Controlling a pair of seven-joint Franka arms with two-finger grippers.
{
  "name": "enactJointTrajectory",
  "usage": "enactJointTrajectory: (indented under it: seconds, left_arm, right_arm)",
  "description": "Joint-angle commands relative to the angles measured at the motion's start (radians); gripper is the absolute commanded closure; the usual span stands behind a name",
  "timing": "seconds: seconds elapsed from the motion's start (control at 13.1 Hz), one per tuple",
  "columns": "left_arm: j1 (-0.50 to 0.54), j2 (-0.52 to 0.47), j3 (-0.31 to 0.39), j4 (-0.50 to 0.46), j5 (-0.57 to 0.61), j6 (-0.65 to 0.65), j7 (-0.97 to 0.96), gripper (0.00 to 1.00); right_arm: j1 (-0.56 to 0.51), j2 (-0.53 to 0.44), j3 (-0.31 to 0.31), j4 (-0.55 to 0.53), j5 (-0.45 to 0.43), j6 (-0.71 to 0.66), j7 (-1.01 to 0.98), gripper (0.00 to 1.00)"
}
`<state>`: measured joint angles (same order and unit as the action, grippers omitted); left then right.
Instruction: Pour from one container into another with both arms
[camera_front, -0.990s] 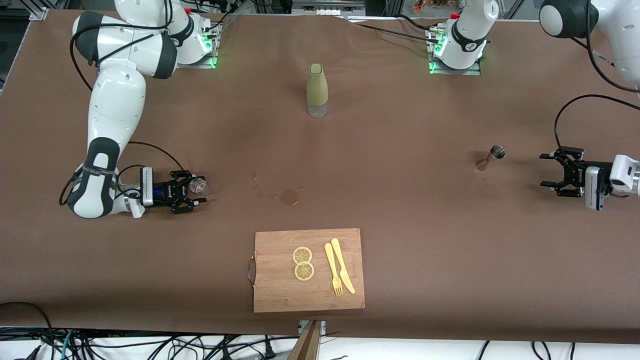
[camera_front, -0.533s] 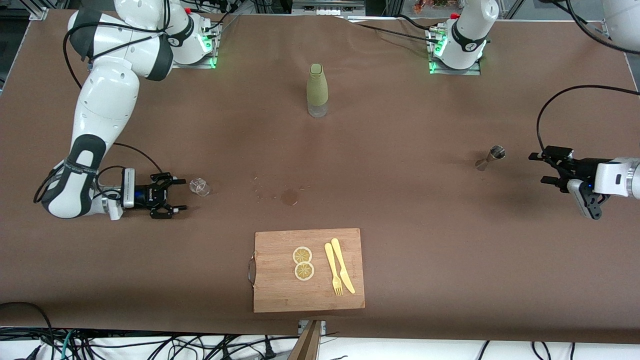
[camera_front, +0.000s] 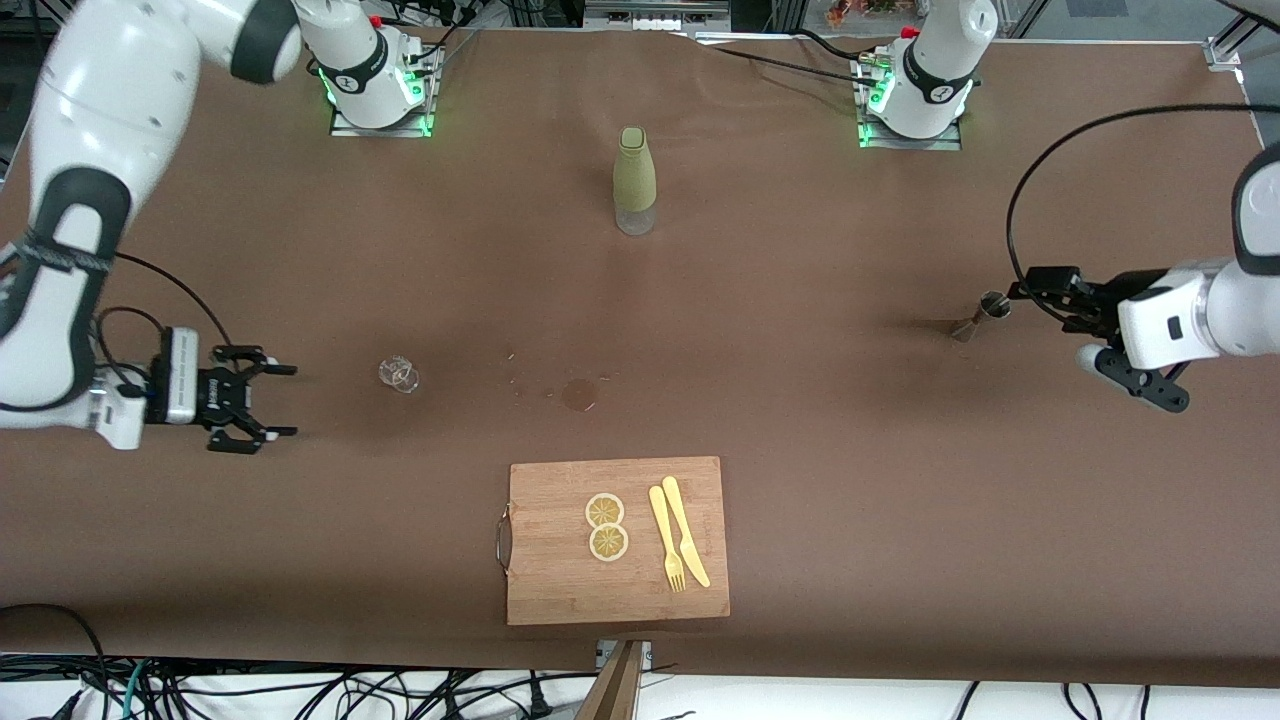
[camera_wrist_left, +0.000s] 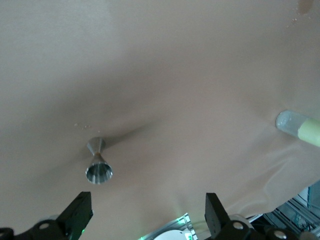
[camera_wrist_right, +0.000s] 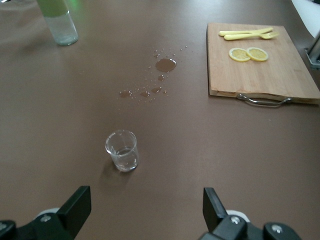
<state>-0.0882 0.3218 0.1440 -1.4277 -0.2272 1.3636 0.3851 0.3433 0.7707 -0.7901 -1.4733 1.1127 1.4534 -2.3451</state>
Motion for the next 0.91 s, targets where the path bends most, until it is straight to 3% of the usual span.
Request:
enactJointTrajectory:
  seconds: [0.0,0.23,0.61,0.84]
  left_arm:
    - [-0.024,-0.098,-0.029,-0.016,0.11,-0.029,-0.209,0.0]
    - [-0.03,-0.167,-0.05,-0.014,0.131,-0.041,-0.518,0.0]
    - [-0.019,-0.251,-0.08,-0.011,0.123,-0.026,-0.529,0.0]
    - [-0.015,-0.27,-0.095,-0.013,0.144,-0.001,-0.532,0.0]
  right_arm:
    - [-0.001,-0.17,0.066,-0.085,-0.184,0.074,0.217,0.01]
    - [-0.001,-0.312,0.094,-0.093,-0.39,0.093,0.5,0.01]
    - [0.002,-0.513,0.163,-0.085,-0.687,0.107,0.99,0.01]
    - [0.002,-0.618,0.247,-0.085,-0.859,0.108,1.283,0.01]
